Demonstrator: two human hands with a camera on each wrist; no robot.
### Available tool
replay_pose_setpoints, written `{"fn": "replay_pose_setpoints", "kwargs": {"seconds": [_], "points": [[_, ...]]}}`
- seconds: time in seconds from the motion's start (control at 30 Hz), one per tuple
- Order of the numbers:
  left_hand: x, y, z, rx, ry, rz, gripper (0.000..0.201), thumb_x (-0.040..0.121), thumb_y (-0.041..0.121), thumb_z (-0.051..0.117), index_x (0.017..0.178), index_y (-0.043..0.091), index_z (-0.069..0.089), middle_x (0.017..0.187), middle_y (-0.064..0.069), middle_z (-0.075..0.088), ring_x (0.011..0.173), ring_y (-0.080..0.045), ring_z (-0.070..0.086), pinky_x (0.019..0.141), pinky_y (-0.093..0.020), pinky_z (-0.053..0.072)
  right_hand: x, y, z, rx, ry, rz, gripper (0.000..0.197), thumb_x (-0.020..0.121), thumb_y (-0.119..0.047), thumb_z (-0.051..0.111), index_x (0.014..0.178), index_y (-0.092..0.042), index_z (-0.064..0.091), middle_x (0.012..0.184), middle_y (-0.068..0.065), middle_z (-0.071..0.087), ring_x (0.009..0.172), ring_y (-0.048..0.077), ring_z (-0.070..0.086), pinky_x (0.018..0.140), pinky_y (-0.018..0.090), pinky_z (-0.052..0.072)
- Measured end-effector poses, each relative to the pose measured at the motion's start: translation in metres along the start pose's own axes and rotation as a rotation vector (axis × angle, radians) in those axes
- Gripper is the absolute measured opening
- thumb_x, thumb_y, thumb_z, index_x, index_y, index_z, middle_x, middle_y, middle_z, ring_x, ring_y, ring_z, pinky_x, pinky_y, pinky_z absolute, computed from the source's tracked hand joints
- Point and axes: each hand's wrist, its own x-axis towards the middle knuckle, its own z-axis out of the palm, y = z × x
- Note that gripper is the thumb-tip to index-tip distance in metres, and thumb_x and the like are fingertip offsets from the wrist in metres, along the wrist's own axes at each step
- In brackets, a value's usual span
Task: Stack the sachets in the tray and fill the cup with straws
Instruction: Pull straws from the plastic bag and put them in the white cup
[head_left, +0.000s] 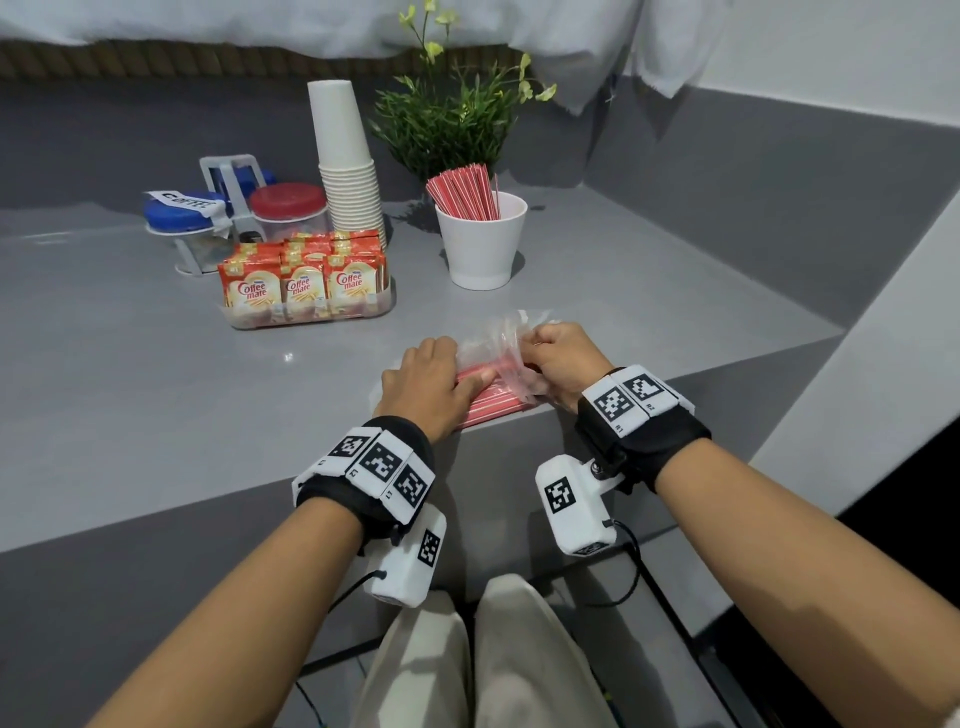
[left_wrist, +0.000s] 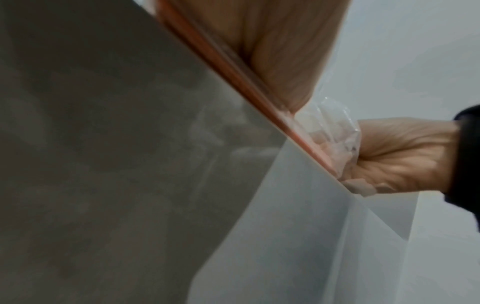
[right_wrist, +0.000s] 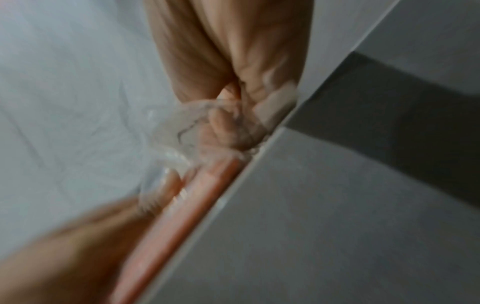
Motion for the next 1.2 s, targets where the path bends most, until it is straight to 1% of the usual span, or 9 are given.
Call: {"fn": "replay_pose_setpoints", "kwargs": {"seconds": [0.23,0.33,0.47,0.57,0.67,0.77,0.9,1.0,1.2], "points": [[0.001,0.004,-0.003,0.017,-0.052,0.007,0.037,0.097,0.044,0.031,0.105,0.011,0.046,0.114,-0.01,0.054,0.108,-0.027,0.047,0.093,-0.043,0.033,0.004,-0.022,-0.02,0.26,0.024,-0.043,0.019,0.088,0.0,0.054,0.069,0.0,0.053,0.056,0.01,0.045,0.03,0.005,0.038,0.031,0.014,0.031],[0.002,0.008,-0.002,-0.03,-0.033,0.0,0.035,0.098,0.04,0.03,0.103,0.009,0.045,0.112,-0.011,0.054,0.106,-0.029,0.048,0.092,-0.043,0.033,0.002,-0.019,-0.009,0.507,-0.074,-0.004,0.018,0.089,-0.006,0.056,0.072,0.0,0.056,0.049,0.006,0.048,0.033,0.005,0.04,0.033,0.014,0.035],[0.002,0.012,-0.001,-0.08,-0.032,-0.015,0.026,0.098,0.034,0.03,0.098,0.011,0.042,0.11,-0.011,0.052,0.107,-0.029,0.047,0.092,-0.042,0.032,0.007,-0.012,0.011,0.338,-0.108,-0.028,0.025,0.09,-0.008,0.053,0.066,-0.003,0.052,0.039,0.001,0.045,0.029,0.007,0.036,0.04,0.023,0.033],[0.0,0.011,-0.001,-0.215,0.034,-0.02,0.021,0.098,0.034,0.033,0.109,0.017,0.039,0.114,-0.006,0.046,0.115,-0.026,0.043,0.095,-0.041,0.03,0.011,-0.015,0.007,0.282,0.067,-0.087,0.031,0.09,-0.012,0.052,0.059,-0.008,0.05,0.038,0.0,0.044,0.034,0.012,0.039,0.048,0.026,0.037],[-0.003,0.011,-0.002,-0.313,0.133,0.021,0.042,0.096,0.014,0.039,0.136,0.024,0.03,0.131,-0.008,0.035,0.123,-0.024,0.035,0.104,-0.044,0.03,0.014,-0.022,-0.003,0.145,0.274,-0.176,0.032,0.091,-0.016,0.049,0.059,-0.015,0.045,0.047,-0.002,0.043,0.039,0.008,0.04,0.044,0.022,0.035],[-0.004,0.011,-0.002,-0.222,0.126,0.053,0.055,0.088,-0.003,0.036,0.128,0.033,0.043,0.128,-0.009,0.03,0.123,-0.026,0.028,0.103,-0.043,0.03,0.012,-0.026,-0.001,-0.009,0.314,-0.314,0.033,0.095,-0.022,0.044,0.062,-0.02,0.042,0.058,-0.003,0.041,0.053,0.01,0.041,0.053,0.022,0.036],[-0.005,0.011,-0.002,-0.121,0.123,0.028,0.03,0.092,0.027,0.045,0.118,0.037,0.057,0.118,-0.004,0.029,0.12,-0.025,0.024,0.1,-0.04,0.025,0.011,-0.023,0.007,-0.111,0.251,-0.462,0.035,0.098,-0.024,0.039,0.064,-0.027,0.041,0.061,-0.007,0.044,0.056,0.006,0.043,0.054,0.012,0.036],[-0.006,0.011,-0.001,-0.01,0.021,0.027,0.04,0.088,0.053,0.046,0.124,0.039,0.052,0.11,-0.002,0.03,0.116,-0.023,0.027,0.094,-0.039,0.027,0.013,-0.026,0.005,-0.032,0.273,-0.465,0.036,0.098,-0.027,0.039,0.063,-0.021,0.043,0.059,-0.001,0.044,0.051,0.009,0.042,0.052,0.016,0.038],[0.0,0.011,-0.003,0.032,-0.107,-0.001,0.053,0.084,0.061,0.046,0.132,0.04,0.045,0.125,-0.003,0.035,0.122,-0.024,0.028,0.098,-0.041,0.027,0.013,-0.05,-0.007,0.088,0.291,-0.529,0.03,0.095,-0.031,0.047,0.066,-0.022,0.045,0.056,-0.002,0.044,0.048,0.011,0.043,0.05,0.021,0.042]]}}
